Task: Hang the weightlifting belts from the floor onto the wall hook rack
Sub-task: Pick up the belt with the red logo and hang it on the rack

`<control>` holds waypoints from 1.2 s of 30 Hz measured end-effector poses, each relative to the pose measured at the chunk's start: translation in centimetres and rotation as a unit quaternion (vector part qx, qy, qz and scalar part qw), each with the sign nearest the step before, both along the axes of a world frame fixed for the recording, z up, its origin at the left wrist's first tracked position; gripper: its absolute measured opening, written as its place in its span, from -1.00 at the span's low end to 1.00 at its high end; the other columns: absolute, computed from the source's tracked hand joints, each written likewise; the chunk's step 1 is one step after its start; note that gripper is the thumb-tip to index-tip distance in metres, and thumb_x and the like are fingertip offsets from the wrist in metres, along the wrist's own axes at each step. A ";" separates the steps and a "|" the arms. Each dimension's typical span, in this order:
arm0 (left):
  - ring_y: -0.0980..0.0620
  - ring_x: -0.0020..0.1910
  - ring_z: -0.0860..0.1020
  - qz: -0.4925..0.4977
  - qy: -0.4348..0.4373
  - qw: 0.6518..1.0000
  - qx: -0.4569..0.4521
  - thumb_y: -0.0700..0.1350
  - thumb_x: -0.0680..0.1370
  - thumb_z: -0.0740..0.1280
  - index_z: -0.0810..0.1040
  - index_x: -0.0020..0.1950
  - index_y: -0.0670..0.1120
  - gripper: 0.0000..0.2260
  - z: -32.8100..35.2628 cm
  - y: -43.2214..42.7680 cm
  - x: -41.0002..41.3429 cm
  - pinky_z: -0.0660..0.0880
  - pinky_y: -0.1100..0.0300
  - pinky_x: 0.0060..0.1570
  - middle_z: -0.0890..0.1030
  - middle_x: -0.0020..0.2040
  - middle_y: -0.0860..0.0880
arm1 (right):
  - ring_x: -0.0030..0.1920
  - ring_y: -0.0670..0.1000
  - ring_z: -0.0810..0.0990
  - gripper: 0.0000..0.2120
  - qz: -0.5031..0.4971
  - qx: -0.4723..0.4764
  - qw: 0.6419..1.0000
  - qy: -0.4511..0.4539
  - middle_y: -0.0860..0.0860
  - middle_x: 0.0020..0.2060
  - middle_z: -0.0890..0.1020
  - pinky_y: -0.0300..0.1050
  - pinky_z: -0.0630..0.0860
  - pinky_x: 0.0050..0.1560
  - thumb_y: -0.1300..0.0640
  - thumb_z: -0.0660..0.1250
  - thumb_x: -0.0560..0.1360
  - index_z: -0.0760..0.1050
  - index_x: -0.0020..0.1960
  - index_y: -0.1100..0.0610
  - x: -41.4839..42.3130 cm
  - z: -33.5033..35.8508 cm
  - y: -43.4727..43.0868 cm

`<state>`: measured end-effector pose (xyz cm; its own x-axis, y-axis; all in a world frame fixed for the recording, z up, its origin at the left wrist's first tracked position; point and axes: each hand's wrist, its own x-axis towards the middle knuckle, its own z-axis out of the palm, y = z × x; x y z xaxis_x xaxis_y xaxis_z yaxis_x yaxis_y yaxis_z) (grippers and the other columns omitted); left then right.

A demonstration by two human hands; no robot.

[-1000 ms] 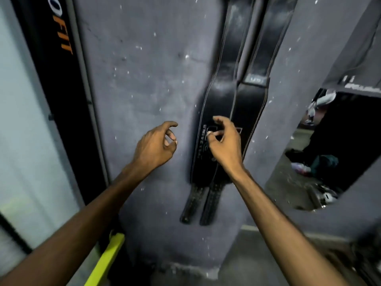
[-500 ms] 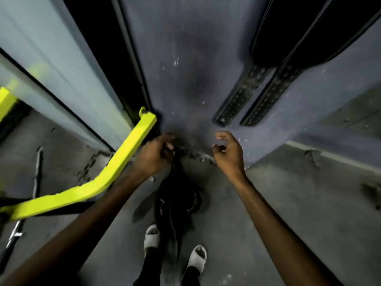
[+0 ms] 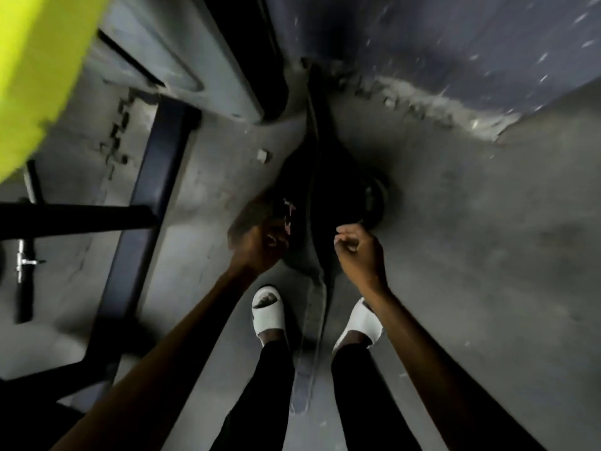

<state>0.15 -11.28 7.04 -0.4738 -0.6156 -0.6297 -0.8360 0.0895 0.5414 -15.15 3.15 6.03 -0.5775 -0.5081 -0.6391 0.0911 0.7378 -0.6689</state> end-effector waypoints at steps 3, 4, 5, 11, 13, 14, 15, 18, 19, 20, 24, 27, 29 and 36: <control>-0.22 0.00 0.65 0.028 -0.009 0.999 0.019 -0.31 0.48 0.46 0.58 0.20 -0.27 -0.71 -7.7 0.5 2.3 0.62 -0.08 0.02 0.65 0.06 -0.23 | -0.14 -0.02 0.62 -0.78 -0.019 0.016 1.000 0.000 0.06 -0.07 0.66 -0.45 0.49 -0.15 0.25 0.39 0.54 0.59 0.18 0.20 2.7 -7.5 -0.3; -0.23 0.03 0.64 0.038 -0.019 0.999 0.032 -0.31 0.49 0.45 0.56 0.20 -0.30 -0.71 -10.3 0.7 3.1 0.60 -0.12 0.06 0.64 0.09 -0.26 | -0.13 -0.03 0.59 -0.76 -0.020 0.022 1.000 0.000 0.06 -0.07 0.64 -0.51 0.45 -0.20 0.25 0.39 0.54 0.57 0.21 0.22 3.5 -9.9 -0.6; -0.21 0.05 0.62 0.049 -0.031 0.997 0.045 -0.30 0.50 0.44 0.54 0.21 -0.30 -0.70 -12.5 0.7 3.7 0.58 -0.11 0.10 0.62 0.10 -0.24 | -0.12 -0.03 0.58 -0.73 -0.021 0.025 0.999 -0.003 0.06 -0.04 0.63 -0.50 0.44 -0.20 0.24 0.39 0.54 0.55 0.24 0.23 4.2 -12.0 -1.1; -0.05 0.11 0.56 0.114 -0.035 0.990 0.082 -0.20 0.49 0.48 0.45 0.34 -0.19 -0.55 -20.3 0.0 5.5 0.56 0.04 0.14 0.51 0.10 -0.03 | -0.05 0.02 0.59 -0.67 0.004 0.036 0.999 0.016 0.04 -0.06 0.62 -0.10 0.50 -0.07 0.16 0.43 0.53 0.53 0.26 0.23 6.5 -20.3 -4.8; 0.02 0.12 0.54 0.127 -0.030 0.987 0.089 -0.15 0.50 0.47 0.43 0.38 -0.16 -0.52 -20.4 -0.3 5.6 0.55 0.12 0.11 0.53 0.15 -0.03 | -0.06 -0.05 0.53 -0.69 0.002 0.045 0.999 0.017 -0.06 -0.13 0.54 -0.22 0.43 -0.10 0.22 0.41 0.54 0.54 0.27 0.21 6.4 -20.7 -5.7; 0.04 0.13 0.53 0.132 -0.024 0.987 0.091 -0.11 0.50 0.48 0.42 0.39 -0.15 -0.50 -19.9 -0.4 5.7 0.54 0.17 0.08 0.53 0.18 -0.03 | -0.05 -0.04 0.52 -0.71 -0.004 0.042 0.999 0.019 -0.07 -0.15 0.53 -0.22 0.43 -0.10 0.24 0.41 0.53 0.55 0.25 0.21 6.3 -20.2 -5.9; 0.05 0.15 0.53 0.137 -0.023 0.986 0.093 -0.06 0.49 0.49 0.41 0.40 -0.13 -0.47 -19.0 -0.6 5.6 0.54 0.20 0.06 0.54 0.22 -0.04 | -0.04 -0.02 0.53 -0.73 -0.014 0.037 0.999 0.020 -0.04 -0.13 0.54 -0.18 0.46 -0.08 0.26 0.42 0.52 0.56 0.21 0.21 6.2 -19.4 -6.0; -0.01 0.20 0.57 0.169 -0.010 0.981 0.099 0.19 0.37 0.53 0.45 0.39 -0.10 -0.30 -14.9 -1.8 5.2 0.54 0.19 0.07 0.59 0.27 -0.07 | -0.03 0.02 0.55 -0.79 -0.064 0.017 0.998 -0.011 0.08 -0.06 0.59 -0.08 0.52 -0.01 0.32 0.41 0.50 0.58 0.13 0.22 5.5 -15.4 -5.7; -0.04 0.20 0.59 0.179 -0.003 0.978 0.109 0.31 0.31 0.51 0.48 0.38 -0.09 -0.23 -13.1 -2.4 4.9 0.56 0.15 0.10 0.62 0.25 -0.08 | -0.04 0.02 0.55 -0.79 -0.090 -0.003 0.996 -0.020 0.10 -0.06 0.60 -0.09 0.52 -0.02 0.35 0.40 0.50 0.57 0.11 0.19 4.9 -13.8 -5.8; -0.07 0.19 0.62 0.181 0.007 0.976 0.119 0.37 0.30 0.48 0.51 0.36 -0.07 -0.22 -11.0 -3.2 4.4 0.58 0.10 0.13 0.64 0.22 -0.10 | -0.07 -0.01 0.56 -0.79 -0.111 -0.021 0.993 -0.029 0.09 -0.08 0.61 -0.15 0.52 -0.04 0.38 0.39 0.50 0.56 0.07 0.15 4.1 -11.7 -5.9; 0.10 -0.17 0.71 0.183 0.102 0.955 0.208 -0.03 0.60 0.34 0.59 0.20 -0.25 -0.69 -1.5 -4.6 1.1 0.58 0.34 -0.26 0.75 -0.09 -0.06 | -0.15 -0.13 0.57 -0.76 -0.114 -0.077 0.989 -0.051 0.00 -0.12 0.65 -0.42 0.49 -0.14 0.42 0.33 0.54 0.55 -0.03 0.07 0.5 -2.8 -6.3; 0.23 -0.46 0.59 0.191 0.148 0.938 0.247 0.05 0.58 0.36 0.60 -0.11 -0.09 -0.78 5.1 -3.9 -1.7 0.48 0.38 -0.43 0.63 -0.43 0.12 | -0.01 -0.03 0.61 -0.76 -0.104 -0.138 0.983 -0.059 0.19 0.10 0.69 -0.26 0.53 0.01 0.39 0.33 0.54 0.57 0.18 0.25 -1.2 4.1 -5.6; 0.21 -0.53 0.54 0.215 0.168 0.928 0.253 0.16 0.51 0.43 0.59 -0.08 -0.13 -0.66 9.5 -3.3 -3.1 0.45 0.37 -0.49 0.58 -0.45 0.09 | -0.11 -0.11 0.61 -0.76 -0.110 -0.165 0.978 -0.064 0.15 0.03 0.69 -0.30 0.52 -0.08 0.39 0.32 0.54 0.57 0.18 0.23 -2.1 8.7 -5.0; 0.04 -0.28 0.71 0.261 0.296 0.896 0.201 -0.09 0.49 0.50 0.62 0.18 -0.29 -0.64 24.7 0.9 -7.5 0.60 0.25 -0.33 0.75 -0.19 -0.10 | -0.14 -0.08 0.57 -0.78 -0.131 -0.248 0.954 -0.103 0.09 -0.04 0.60 -0.26 0.52 -0.13 0.37 0.32 0.53 0.59 0.13 0.18 -5.8 23.6 0.3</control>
